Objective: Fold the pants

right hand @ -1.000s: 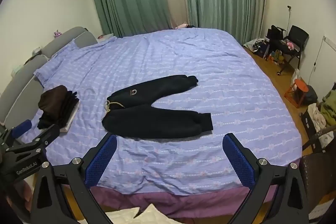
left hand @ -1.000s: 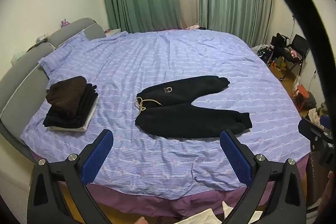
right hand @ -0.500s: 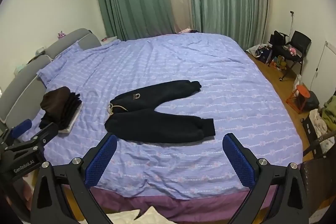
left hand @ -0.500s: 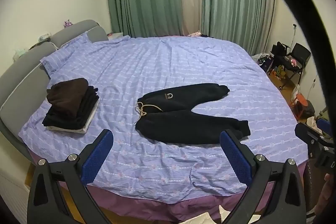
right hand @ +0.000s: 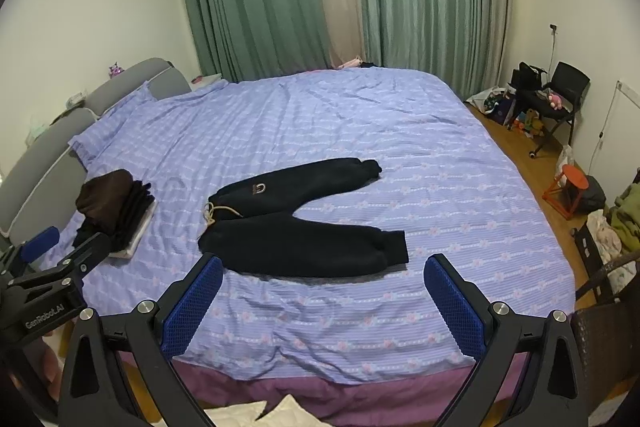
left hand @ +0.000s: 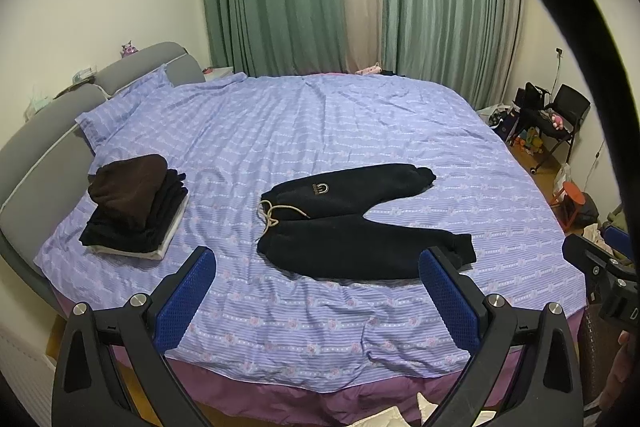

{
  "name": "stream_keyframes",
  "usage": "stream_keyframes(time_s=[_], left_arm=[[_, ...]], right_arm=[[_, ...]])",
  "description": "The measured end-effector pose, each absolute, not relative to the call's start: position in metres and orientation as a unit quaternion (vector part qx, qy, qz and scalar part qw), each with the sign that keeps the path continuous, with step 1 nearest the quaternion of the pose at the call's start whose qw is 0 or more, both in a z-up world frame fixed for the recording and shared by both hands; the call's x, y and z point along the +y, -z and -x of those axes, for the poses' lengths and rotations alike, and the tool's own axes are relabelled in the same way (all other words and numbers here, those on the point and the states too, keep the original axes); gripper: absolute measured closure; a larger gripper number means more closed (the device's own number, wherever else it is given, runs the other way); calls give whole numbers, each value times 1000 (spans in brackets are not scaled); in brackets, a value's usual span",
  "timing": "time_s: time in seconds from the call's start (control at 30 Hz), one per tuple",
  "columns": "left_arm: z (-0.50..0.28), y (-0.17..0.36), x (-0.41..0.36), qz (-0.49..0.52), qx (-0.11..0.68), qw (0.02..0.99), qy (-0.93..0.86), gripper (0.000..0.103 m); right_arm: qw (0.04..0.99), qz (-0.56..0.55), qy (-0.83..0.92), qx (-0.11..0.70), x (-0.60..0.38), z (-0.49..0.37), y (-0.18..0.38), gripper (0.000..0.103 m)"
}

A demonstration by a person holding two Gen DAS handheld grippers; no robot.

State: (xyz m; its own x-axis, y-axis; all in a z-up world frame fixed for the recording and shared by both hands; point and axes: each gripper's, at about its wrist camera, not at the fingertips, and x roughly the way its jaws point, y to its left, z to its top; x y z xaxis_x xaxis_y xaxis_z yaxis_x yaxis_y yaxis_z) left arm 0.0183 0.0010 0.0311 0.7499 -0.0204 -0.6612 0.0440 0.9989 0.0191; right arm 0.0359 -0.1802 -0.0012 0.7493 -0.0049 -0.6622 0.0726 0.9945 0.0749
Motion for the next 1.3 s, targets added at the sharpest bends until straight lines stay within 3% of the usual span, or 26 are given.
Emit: stream_keyframes(time_s=[1.3], left_arm=[[-12,-27,7,-16,333,943,15,0]], right_arm=[[938,-42,22,343,-181,-36,-1,2]])
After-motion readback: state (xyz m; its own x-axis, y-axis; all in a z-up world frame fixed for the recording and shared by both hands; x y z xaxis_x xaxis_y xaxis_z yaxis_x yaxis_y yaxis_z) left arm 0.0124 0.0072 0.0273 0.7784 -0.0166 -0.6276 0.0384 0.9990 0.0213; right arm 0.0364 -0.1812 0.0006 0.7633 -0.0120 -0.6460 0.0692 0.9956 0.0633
